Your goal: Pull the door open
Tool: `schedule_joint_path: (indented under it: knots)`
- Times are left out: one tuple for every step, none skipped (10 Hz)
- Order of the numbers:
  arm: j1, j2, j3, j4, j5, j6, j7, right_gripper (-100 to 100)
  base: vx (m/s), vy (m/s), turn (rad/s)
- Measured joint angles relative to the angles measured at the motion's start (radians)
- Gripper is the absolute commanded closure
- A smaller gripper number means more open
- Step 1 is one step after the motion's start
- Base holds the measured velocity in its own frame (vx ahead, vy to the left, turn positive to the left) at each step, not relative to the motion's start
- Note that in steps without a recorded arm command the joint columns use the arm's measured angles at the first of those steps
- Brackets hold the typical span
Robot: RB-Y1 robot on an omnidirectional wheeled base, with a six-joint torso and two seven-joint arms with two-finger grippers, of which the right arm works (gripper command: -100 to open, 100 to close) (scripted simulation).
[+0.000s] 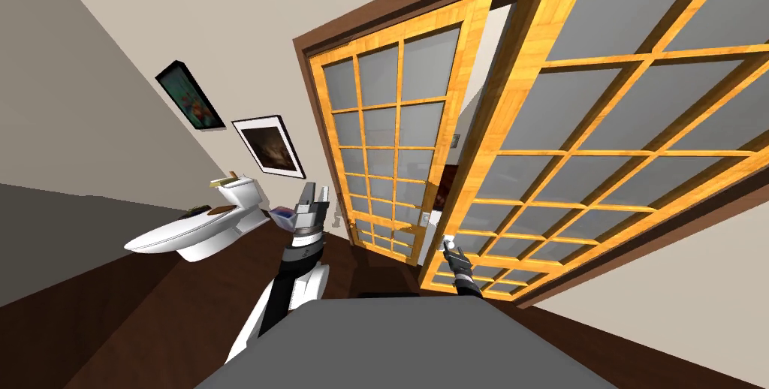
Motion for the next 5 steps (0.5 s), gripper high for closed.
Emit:
schedule_joint_path:
  knots:
    - [0.004,-0.013,0.006,0.014,-0.016,-0.006,-0.013,100,-0.094,0.028,-0.024]
    - [0.024,-0.007,0.014,-0.017,-0.020,0.011,-0.025,100,-0.096,0.025,-0.013]
    - [0.034,-0.012,0.022,-0.020,-0.036,0.011,-0.038,100,-0.128,0.028,-0.027]
    - [0.042,-0.027,0.030,-0.011,-0.056,-0.002,-0.057,100,-0.134,0.007,-0.037]
    - [0.045,-0.043,0.035,0.005,-0.071,-0.012,-0.074,100,-0.083,0.000,-0.008]
